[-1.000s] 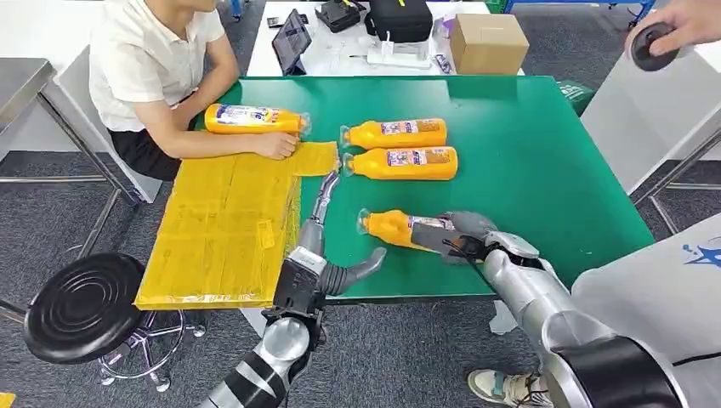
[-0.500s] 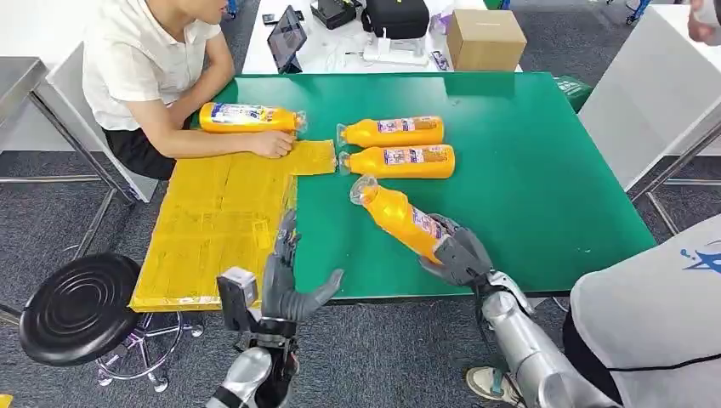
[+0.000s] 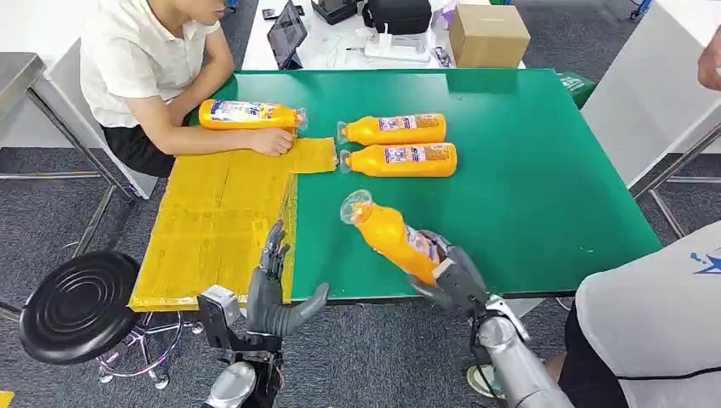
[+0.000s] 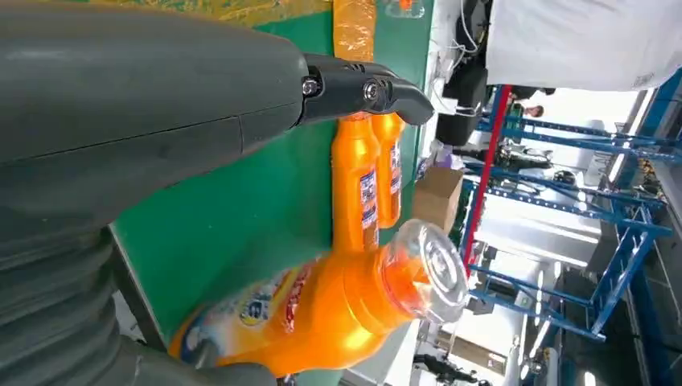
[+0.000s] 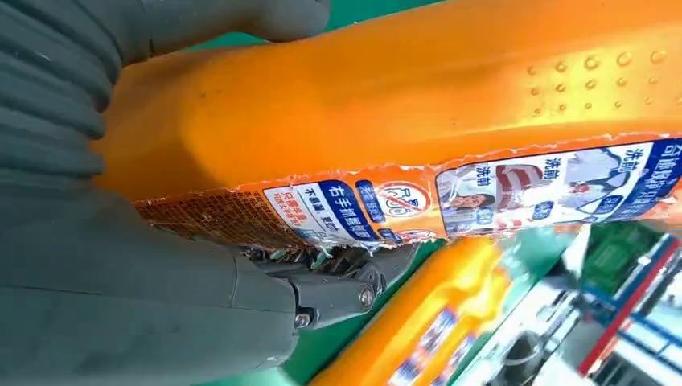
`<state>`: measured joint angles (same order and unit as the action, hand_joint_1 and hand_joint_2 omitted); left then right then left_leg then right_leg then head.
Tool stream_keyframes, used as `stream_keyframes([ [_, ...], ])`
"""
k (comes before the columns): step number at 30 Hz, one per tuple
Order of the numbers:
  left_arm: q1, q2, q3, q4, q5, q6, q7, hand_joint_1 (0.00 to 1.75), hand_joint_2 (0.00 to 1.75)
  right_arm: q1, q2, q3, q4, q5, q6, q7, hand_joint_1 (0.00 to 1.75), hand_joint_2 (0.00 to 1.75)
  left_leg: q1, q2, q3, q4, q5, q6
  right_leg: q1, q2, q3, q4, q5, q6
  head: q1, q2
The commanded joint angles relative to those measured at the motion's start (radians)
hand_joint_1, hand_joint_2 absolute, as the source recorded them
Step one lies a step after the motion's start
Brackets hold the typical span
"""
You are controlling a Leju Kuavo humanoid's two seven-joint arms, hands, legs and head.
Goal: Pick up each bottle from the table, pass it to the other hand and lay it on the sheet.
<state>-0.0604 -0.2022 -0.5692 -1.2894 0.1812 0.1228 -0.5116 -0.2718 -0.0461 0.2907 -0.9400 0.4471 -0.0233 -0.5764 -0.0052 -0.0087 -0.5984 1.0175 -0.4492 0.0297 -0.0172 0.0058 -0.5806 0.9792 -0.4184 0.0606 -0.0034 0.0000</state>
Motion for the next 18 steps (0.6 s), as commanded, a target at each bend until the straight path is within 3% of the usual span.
stream_keyframes([
  [1, -0.062, 0.029, -0.052, 0.081, 0.012, -0.028, 0.028, 0.0, 1.75, -0.046, 0.048, 0.117, 0.039, -0.006, -0.005, -0.009, 1.75, 1.75, 0.001, 0.003, 0.003, -0.001, -0.001, -0.002, 0.001, 0.002, 0.002, 0.0, 0.0, -0.002, 0.0, 0.0],
  [18, -0.119, 0.012, -0.087, 0.17, 0.082, -0.137, 0.093, 0.0, 1.75, -0.077, 0.08, 0.23, 0.057, -0.036, 0.019, -0.044, 1.75, 1.75, 0.001, 0.002, 0.002, -0.001, 0.0, -0.002, 0.001, 0.001, 0.002, 0.0, 0.0, -0.002, 0.0, 0.0],
])
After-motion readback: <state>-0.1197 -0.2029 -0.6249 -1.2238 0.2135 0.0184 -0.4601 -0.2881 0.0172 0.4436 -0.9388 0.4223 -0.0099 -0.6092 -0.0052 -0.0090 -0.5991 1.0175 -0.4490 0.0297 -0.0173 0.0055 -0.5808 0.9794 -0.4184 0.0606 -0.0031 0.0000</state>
